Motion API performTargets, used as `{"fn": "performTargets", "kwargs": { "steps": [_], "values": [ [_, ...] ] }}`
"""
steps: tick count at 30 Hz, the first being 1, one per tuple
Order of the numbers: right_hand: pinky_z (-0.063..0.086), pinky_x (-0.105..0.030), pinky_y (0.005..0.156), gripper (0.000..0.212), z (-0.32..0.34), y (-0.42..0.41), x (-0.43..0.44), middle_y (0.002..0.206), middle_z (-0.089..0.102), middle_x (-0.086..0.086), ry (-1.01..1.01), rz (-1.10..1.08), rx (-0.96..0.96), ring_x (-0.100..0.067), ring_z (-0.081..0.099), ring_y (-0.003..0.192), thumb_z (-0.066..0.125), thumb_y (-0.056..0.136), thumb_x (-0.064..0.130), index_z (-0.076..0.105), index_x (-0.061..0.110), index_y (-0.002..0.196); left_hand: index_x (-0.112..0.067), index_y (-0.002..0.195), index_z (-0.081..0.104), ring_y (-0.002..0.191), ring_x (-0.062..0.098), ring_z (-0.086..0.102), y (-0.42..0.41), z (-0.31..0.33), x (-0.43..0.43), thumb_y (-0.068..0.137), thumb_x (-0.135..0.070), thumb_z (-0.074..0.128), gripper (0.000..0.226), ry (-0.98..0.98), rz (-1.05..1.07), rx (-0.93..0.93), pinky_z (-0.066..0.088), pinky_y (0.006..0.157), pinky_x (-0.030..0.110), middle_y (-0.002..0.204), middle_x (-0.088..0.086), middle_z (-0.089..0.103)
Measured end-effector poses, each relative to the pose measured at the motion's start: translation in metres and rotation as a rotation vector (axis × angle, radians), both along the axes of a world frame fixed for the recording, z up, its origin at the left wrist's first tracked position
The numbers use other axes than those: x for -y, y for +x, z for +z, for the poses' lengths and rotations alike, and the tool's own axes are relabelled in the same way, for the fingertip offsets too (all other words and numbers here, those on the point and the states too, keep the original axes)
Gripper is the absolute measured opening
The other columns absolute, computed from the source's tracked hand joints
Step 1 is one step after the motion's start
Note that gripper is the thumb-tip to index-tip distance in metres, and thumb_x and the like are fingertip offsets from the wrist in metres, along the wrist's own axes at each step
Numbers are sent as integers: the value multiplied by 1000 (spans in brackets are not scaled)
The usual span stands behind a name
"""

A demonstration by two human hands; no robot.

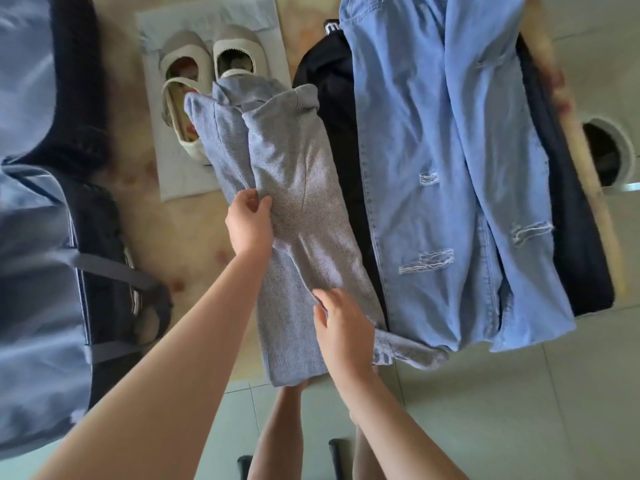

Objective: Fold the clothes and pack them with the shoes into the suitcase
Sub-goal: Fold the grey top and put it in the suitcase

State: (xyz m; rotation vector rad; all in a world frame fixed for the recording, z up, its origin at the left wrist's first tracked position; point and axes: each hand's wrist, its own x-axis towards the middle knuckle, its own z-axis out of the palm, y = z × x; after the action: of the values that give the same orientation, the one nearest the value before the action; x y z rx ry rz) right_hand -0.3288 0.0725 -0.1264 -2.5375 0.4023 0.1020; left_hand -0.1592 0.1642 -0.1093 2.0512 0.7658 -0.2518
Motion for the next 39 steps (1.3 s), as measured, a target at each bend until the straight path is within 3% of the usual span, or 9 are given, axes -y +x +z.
{"fn": "performTargets", "kwargs": {
  "steps": [3, 7, 12, 18, 23, 31, 35, 39],
  "values": [
    [50, -24, 53, 34, -1, -15, 17, 81, 67, 4, -77, -24, -21, -18, 65, 73, 87, 62, 18, 70, 19, 92, -14, 112, 59, 91, 13, 59, -15, 6, 6, 89, -28, 64, 28, -54, 69, 11, 45, 82, 25, 95, -5, 60],
    [50, -28, 53, 32, -3, -39, 39, 73, 63, 0, -163, 20, -5, -24, 62, 68, 88, 59, 18, 67, 15, 83, -18, 117, 52, 98, 14, 60, -45, 5, 10, 80, -35, 73, 46, -109, 64, -24, 49, 89, 32, 111, -2, 61],
    [51, -34, 60, 34, -1, -59, 62, 73, 63, -2, -251, 38, 28, -28, 59, 68, 89, 57, 19, 69, 12, 84, -17, 119, 44, 99, 16, 59, -92, 5, 21, 74, -34, 79, 59, -155, 125, -109, 46, 84, 28, 115, 1, 57],
    [50, -35, 62, 35, -4, -74, 76, 71, 61, -3, -281, 12, -41, -28, 59, 68, 90, 55, 22, 68, 12, 80, -24, 117, 39, 82, 13, 63, -147, 7, 40, 76, -29, 77, 56, -267, 154, -231, 46, 64, 25, 99, -5, 65],
    [48, -36, 59, 29, -4, -87, 94, 63, 59, -4, -312, 31, -75, -30, 58, 64, 88, 58, 22, 64, 12, 71, -25, 121, 36, 85, 20, 65, -161, 7, 55, 84, -16, 70, 51, -175, 84, -189, 54, 73, 37, 97, -5, 66],
    [39, -26, 42, 32, 4, -125, 74, 54, 54, 2, -193, 19, -90, -23, 56, 50, 87, 59, 16, 56, 19, 63, -28, 112, 42, 76, 17, 62, -173, 3, 43, 87, 5, 49, 41, -237, 86, -109, 58, 73, 46, 98, 4, 63],
    [47, -23, 47, 17, -3, -147, 27, 61, 59, 7, -44, -2, -80, -15, 58, 49, 77, 71, 17, 61, 24, 75, -24, 109, 44, 76, 15, 62, -181, -4, 21, 92, -2, 51, 28, -252, 93, -57, 58, 70, 38, 103, 9, 64],
    [37, -20, 39, 26, -11, -149, -3, 63, 62, 13, 23, -20, -212, -8, 59, 52, 84, 64, 17, 66, 27, 79, -22, 113, 42, 80, 16, 65, -190, -9, 7, 87, -14, 66, 37, -294, -2, -86, 57, 78, 39, 100, 4, 65]
  ]
}}
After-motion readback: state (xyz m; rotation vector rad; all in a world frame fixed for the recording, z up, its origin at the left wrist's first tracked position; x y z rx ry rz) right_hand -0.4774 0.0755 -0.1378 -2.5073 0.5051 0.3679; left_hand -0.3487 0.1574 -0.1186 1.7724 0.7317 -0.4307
